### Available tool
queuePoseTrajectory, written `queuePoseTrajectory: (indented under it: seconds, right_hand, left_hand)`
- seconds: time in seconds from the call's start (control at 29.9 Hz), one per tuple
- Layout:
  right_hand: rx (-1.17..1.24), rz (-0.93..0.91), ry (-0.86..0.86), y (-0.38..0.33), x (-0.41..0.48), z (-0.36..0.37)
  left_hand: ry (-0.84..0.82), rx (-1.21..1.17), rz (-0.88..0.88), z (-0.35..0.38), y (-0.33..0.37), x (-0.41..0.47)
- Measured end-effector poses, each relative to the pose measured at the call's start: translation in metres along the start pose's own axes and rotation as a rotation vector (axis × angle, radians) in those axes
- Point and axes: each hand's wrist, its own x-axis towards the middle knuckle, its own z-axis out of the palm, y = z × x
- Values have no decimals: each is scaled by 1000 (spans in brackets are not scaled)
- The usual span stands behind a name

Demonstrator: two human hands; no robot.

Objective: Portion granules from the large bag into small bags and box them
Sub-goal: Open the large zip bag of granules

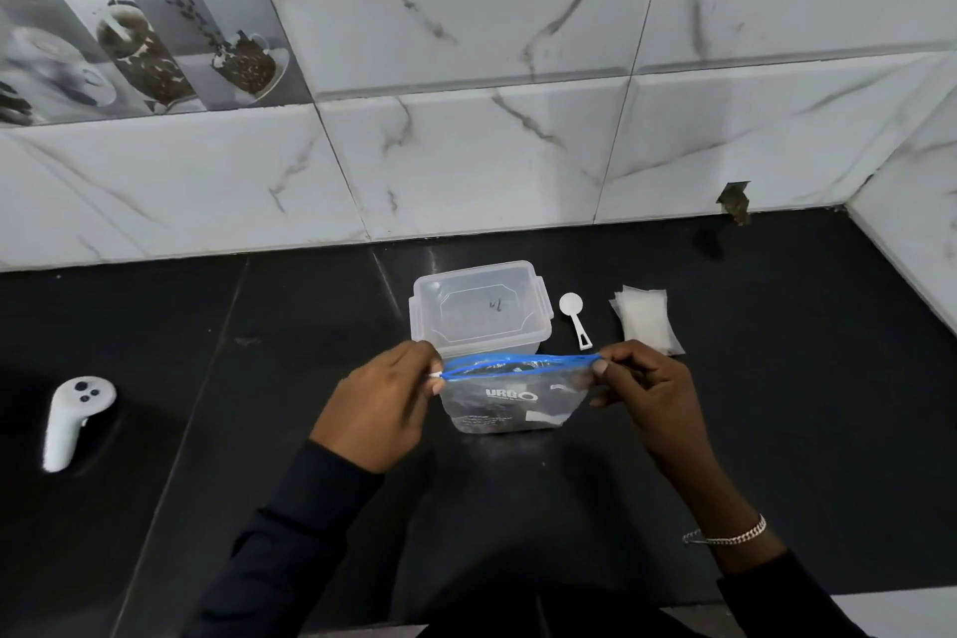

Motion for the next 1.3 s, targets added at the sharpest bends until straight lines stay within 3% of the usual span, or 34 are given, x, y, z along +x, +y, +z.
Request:
queuePoseTrajectory:
  seconds: [0.17,0.37,0.5,0.64,0.77,0.9,1.04,1.1,1.3]
  right_hand:
    - [-184,-81,-53,-6,-2,-2]
    - [-657,-484,-121,-24,-4,14]
    - [-868,-486,-247,-28,4,34]
    - [-1033,-335,-360,-33,22,47]
    - [-967,-284,-439,-41,26,52]
    - [-937,-249,-352,-44,13,58]
    - [-784,-181,-244,-39,-2,66]
    - [-690,-103,-252,-36,-8,68]
    - [-610,48,-326,-27,-8,69]
  left_hand:
    - [27,-163,-11,4,3,-2]
    - [45,-209,4,5,5,-2]
    - [66,-196,40,4,7,-1]
    - [69,-225,19,6,10,0]
    - [166,-400,-181,14,26,0]
    - [393,-578,-627,30,58,4]
    - [235,-1368,-1080,52,79,5]
    - [193,-1504,-1102,62,79,4]
    - [247,-1561,-1027,57,71,11]
